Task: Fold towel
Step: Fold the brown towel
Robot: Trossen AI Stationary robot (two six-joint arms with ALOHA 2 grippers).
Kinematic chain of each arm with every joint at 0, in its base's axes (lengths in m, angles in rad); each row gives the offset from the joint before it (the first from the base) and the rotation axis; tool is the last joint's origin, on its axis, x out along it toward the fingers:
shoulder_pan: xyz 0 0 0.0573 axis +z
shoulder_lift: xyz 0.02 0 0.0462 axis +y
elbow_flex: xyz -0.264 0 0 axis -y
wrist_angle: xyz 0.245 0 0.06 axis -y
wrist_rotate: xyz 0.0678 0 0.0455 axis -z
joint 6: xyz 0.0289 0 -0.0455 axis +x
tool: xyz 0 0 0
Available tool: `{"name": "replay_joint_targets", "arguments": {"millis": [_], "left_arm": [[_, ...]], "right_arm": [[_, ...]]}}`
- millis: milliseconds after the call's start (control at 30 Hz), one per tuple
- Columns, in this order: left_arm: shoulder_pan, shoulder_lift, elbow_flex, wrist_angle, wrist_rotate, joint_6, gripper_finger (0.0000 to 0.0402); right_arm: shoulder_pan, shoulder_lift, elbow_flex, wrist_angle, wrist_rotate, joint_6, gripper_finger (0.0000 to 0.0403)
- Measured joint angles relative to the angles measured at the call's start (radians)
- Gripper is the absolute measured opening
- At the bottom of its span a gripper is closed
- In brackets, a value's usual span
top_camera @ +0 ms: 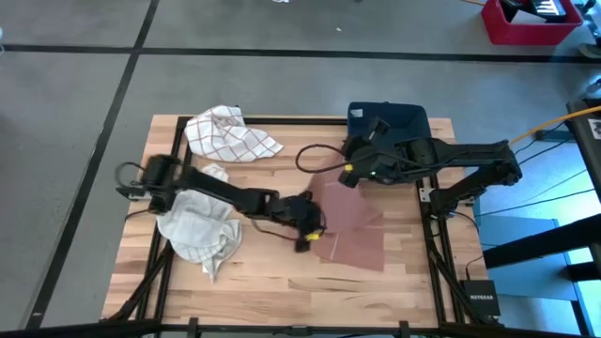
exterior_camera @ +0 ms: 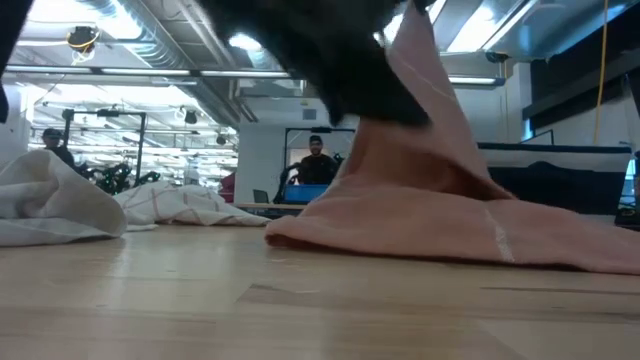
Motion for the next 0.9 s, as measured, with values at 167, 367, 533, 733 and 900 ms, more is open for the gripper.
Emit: {"name": "replay_joint_targets", "arguments": {"millis": [167, 367, 533, 733, 900], "left_arm": [[-0.086, -0.249, 0.000, -0.295, -0.109, -0.009, 0.0003], [-0.160, -0.536, 0.000, -0.539, -0.230, -0.125, 0.0002], [-0.178, -0.759, 0.000, -0.593, -0.276, -0.190, 0.0002], [-0.131, -0.951, 0.042, -0.597, -0.298, -0.221, 0.0002], [-0.113, -1.013, 0.127, -0.569, -0.401, -0.134, 0.0002]], "right_arm": [[0.000, -0.057, 0.000, 0.002, -0.039, -0.031, 0.0010], [0.000, -0.131, 0.000, 0.054, -0.073, -0.086, 0.0010], [0.000, -0.177, 0.000, 0.186, -0.134, -0.194, 0.0010], [0.000, -0.194, 0.011, 0.360, -0.193, -0.316, 0.0010], [0.000, -0.175, 0.069, 0.399, -0.202, -0.386, 0.0010]]}}
